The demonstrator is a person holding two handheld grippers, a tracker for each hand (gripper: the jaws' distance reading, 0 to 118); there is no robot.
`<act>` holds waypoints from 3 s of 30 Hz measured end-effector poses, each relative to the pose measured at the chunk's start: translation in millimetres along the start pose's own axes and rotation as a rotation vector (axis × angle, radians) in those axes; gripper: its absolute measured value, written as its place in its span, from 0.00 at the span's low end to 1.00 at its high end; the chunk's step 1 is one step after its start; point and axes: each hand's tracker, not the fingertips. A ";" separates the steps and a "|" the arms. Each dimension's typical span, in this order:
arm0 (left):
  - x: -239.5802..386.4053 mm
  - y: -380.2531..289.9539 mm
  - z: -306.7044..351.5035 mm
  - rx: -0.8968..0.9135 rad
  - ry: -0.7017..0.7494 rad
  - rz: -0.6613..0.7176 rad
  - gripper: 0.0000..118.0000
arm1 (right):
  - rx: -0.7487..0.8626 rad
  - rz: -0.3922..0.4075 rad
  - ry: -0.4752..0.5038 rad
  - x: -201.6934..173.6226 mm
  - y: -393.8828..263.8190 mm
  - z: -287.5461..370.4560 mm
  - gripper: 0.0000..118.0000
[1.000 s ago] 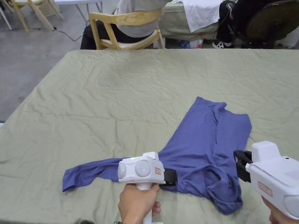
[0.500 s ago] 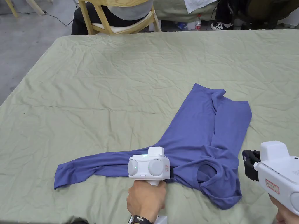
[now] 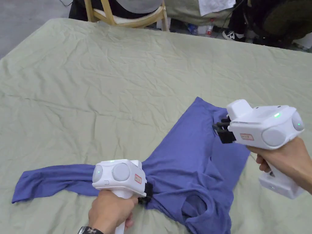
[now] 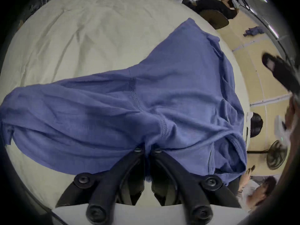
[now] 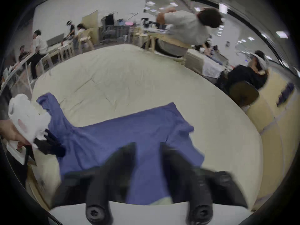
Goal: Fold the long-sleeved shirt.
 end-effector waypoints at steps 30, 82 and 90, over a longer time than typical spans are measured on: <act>-12.2 -7.1 -2.2 0.066 -0.058 0.120 0.04 | -0.251 0.205 0.022 75.9 72.4 -201.5 0.06; 134.5 137.1 665.9 1.147 0.068 -0.650 0.04 | 0.737 -0.406 -0.584 45.9 181.3 518.6 0.06; 148.8 134.6 731.2 1.257 -0.003 -0.586 0.04 | 0.846 -0.488 -0.612 47.6 209.9 579.9 0.06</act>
